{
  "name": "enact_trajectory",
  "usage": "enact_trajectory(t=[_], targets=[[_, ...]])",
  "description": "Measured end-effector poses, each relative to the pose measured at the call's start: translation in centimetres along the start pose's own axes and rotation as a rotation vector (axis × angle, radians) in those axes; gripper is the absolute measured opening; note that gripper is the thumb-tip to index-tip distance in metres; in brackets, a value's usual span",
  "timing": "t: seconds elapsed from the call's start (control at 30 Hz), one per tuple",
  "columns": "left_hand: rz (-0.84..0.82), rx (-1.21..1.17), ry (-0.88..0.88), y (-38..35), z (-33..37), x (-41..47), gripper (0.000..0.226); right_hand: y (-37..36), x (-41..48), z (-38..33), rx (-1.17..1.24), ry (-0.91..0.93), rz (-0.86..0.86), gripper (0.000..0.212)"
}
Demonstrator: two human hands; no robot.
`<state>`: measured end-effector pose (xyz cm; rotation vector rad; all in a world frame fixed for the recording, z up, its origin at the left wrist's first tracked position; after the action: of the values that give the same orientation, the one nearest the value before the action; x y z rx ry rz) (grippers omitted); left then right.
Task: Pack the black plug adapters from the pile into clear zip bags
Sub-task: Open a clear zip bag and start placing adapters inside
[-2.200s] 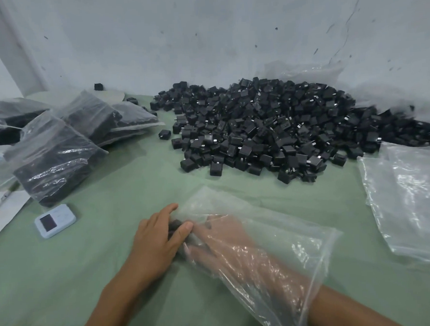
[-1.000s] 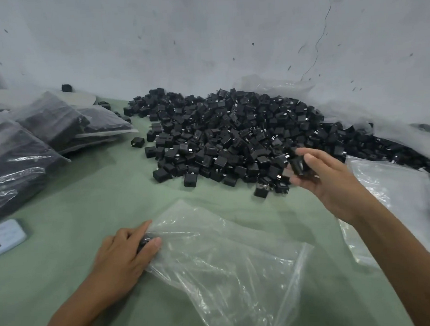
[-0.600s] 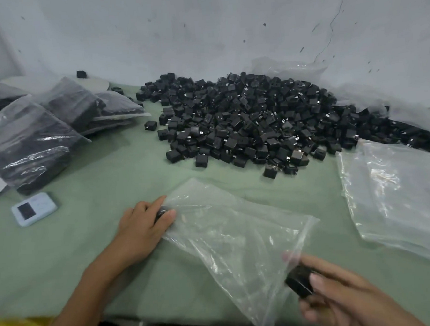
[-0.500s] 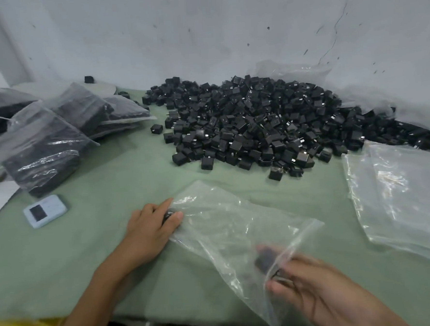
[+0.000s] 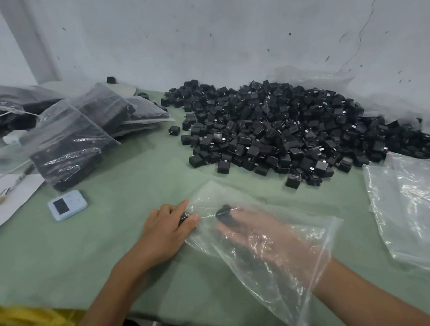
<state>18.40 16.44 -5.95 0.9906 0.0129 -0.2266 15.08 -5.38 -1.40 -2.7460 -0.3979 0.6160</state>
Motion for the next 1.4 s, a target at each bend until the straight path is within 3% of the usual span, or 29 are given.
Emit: enact_trajectory(t=[0.13, 0.23, 0.33, 0.43, 0.47, 0.5, 0.57, 0.67, 0.73, 0.8, 0.9, 1.03, 1.2, 1.3, 1.4], targets=[[0.007, 0.004, 0.024, 0.1, 0.4, -0.3, 0.067, -1.3, 1.9, -0.8, -0.411, 0.125, 0.111, 0.031], [0.021, 0.006, 0.029, 0.2, 0.5, -0.4, 0.056, -2.8, 2.5, -0.1, -0.695, 0.243, 0.046, 0.035], [0.017, 0.001, 0.018, 0.3, 0.7, -0.6, 0.05, -3.7, 2.8, 0.5, -0.556, 0.375, -0.089, 0.024], [0.033, -0.01, 0.03, 0.3, 0.8, -0.7, 0.054, -4.2, 2.7, 0.5, -0.493, 0.512, -0.077, 0.011], [0.051, -0.008, 0.027, 0.3, 0.8, -0.8, 0.056, -4.5, 2.5, 0.6, -0.481, 0.561, -0.103, 0.011], [0.072, -0.008, 0.02, 0.4, 0.8, -0.9, 0.059, -4.7, 2.3, 0.6, -0.497, 0.588, -0.102, 0.024], [0.102, -0.023, 0.01, 0.4, 0.9, -1.1, 0.064, -4.8, 2.2, 0.8, -0.534, 0.608, -0.086, 0.036], [0.116, -0.054, 0.005, 0.4, 0.9, -1.3, 0.064, -4.2, 3.7, 0.8, -0.978, 0.483, 0.118, 0.03], [0.105, -0.053, 0.002, 0.5, 0.9, -1.4, 0.064, -4.0, 4.1, 0.9, -1.119, 0.372, 0.139, 0.034], [0.099, -0.036, -0.003, 0.5, 1.0, -1.3, 0.061, -4.1, 3.4, 0.8, -1.028, 0.379, 0.081, 0.033], [0.097, -0.022, -0.011, 0.5, 1.1, -1.2, 0.058, -4.4, 2.4, 1.1, -0.637, 0.444, 0.005, 0.022], [0.123, -0.062, -0.017, 0.5, 0.9, -1.3, 0.065, -4.2, 4.0, 1.2, -0.92, 0.465, 0.149, 0.026], [0.107, -0.012, -0.03, 0.3, 0.7, -1.0, 0.056, -3.8, 4.1, 1.2, -0.963, 0.489, 0.123, 0.029], [0.118, -0.006, -0.041, 0.3, 0.8, -1.1, 0.057, -4.0, 4.2, 1.3, -0.921, 0.515, 0.095, 0.03], [0.212, -0.007, -0.112, 0.5, 1.4, -1.5, 0.055, -4.2, 3.6, 1.5, -0.709, 0.533, 0.063, 0.021]])
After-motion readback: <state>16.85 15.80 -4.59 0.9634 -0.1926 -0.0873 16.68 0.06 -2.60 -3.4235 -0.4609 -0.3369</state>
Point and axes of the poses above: each hand's wrist, its own x-axis towards the middle knuckle, its own y-axis out of the back of the hand, z = x × y, the point moved 3 cm from there along x, towards the middle knuckle, and after that the axes turned 2 degrees about -z, right-handed, at the moved point
